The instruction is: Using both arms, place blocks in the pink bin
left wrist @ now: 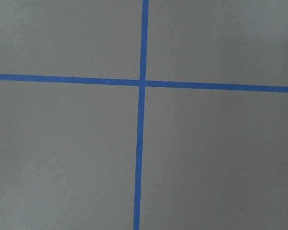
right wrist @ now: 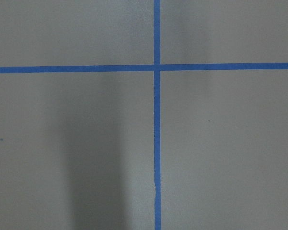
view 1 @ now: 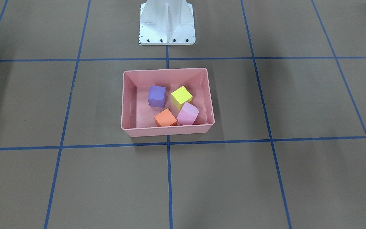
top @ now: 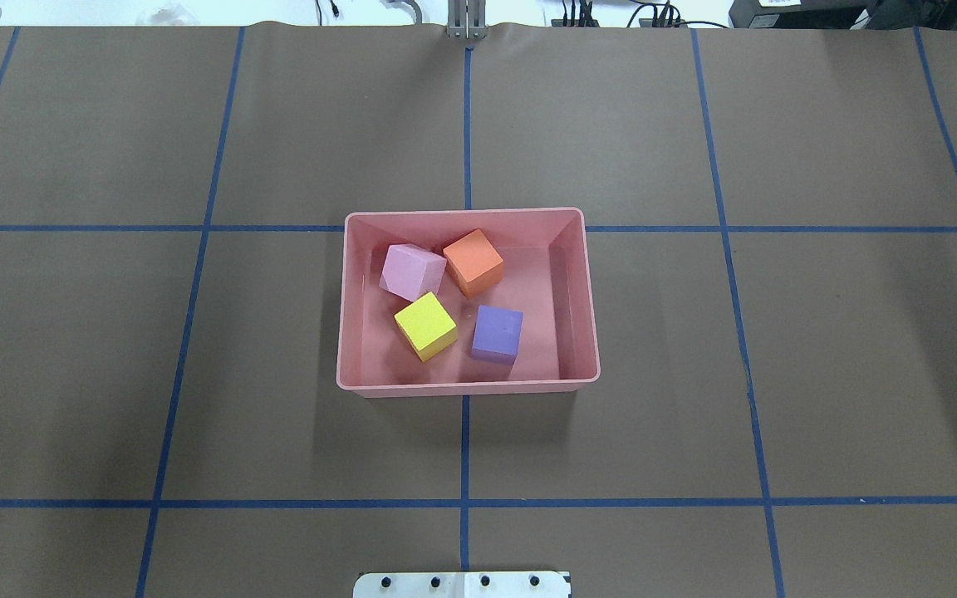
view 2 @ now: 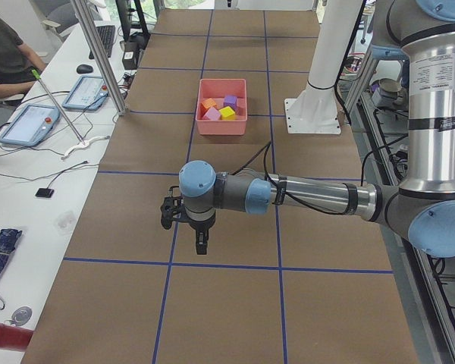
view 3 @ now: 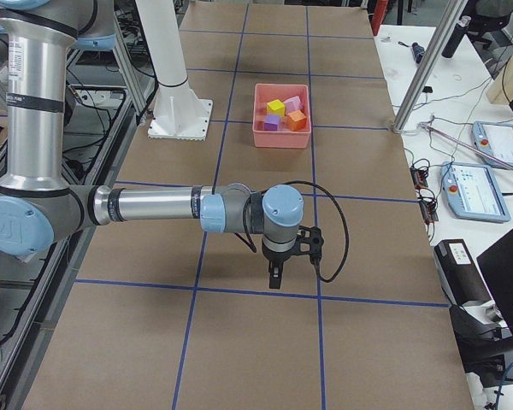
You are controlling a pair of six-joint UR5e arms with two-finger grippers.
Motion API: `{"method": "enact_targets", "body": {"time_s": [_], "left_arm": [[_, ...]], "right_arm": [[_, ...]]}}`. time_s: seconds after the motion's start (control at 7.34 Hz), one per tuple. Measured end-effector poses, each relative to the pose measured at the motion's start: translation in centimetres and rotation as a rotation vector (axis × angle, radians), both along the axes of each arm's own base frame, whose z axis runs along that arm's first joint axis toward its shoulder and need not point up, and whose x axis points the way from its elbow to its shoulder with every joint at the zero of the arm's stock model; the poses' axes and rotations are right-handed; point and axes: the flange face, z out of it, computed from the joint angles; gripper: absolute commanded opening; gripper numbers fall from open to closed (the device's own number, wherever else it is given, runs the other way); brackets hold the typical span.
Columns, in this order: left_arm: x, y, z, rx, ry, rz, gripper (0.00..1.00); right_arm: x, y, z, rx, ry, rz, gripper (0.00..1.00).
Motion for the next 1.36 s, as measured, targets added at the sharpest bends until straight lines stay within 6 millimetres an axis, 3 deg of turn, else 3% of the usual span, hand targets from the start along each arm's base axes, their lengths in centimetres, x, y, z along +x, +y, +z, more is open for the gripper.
{"method": "enact_targets", "body": {"time_s": [1.36], "left_arm": [[-0.07,0.25,-0.49,0.008,0.0,-0.002,1.0]], "right_arm": [[-0.02,0.24,0.65,-0.014,0.002,-0.001,1.0]]}}
